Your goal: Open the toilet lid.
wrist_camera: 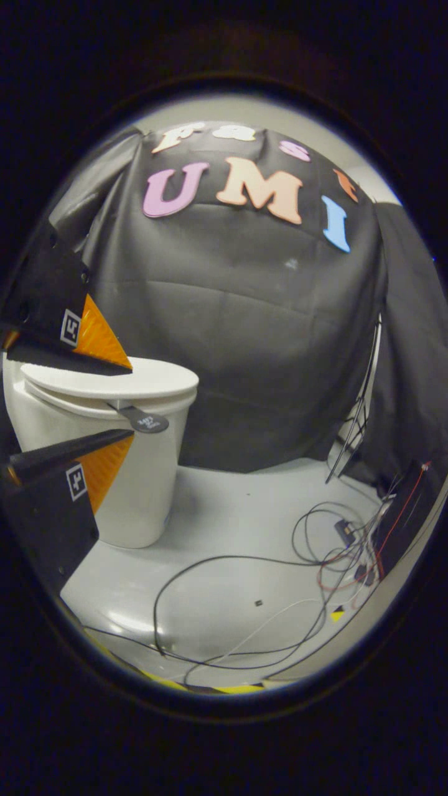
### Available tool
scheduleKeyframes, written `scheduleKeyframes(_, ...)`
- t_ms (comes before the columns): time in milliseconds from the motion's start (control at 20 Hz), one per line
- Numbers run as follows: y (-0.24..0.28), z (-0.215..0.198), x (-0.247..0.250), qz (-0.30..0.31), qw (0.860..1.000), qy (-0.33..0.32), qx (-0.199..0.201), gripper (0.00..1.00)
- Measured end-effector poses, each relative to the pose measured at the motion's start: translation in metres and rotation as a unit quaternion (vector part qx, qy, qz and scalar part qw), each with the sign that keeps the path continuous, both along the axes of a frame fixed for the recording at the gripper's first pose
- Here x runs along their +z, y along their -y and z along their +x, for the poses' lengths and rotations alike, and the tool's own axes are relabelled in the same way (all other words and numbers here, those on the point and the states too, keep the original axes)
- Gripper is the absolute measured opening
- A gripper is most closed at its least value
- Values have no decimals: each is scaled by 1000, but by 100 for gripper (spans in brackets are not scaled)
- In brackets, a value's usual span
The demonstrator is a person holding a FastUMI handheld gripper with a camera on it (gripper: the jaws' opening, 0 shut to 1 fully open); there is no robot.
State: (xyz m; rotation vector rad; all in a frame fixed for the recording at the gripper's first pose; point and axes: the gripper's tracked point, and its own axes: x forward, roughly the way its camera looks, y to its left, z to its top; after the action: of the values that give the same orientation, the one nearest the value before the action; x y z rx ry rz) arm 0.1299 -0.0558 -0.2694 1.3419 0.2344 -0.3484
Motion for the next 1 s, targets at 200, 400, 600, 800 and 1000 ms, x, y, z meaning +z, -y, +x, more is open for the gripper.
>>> scheduleKeyframes(200, 3, 22, -22, 46, 999, 12, -2, 54)
scheduleKeyframes(400, 8, 43, -25, 77, 996, 44, -2, 53)
scheduleKeyframes(600, 10, 66, -28, 79, 996, 40, 9, 37)
scheduleKeyframes(800, 5, 65, -28, 72, 996, 25, 35, 7)
scheduleKeyframes(1000, 2, 64, -10, 38, 997, 45, 50, 6)
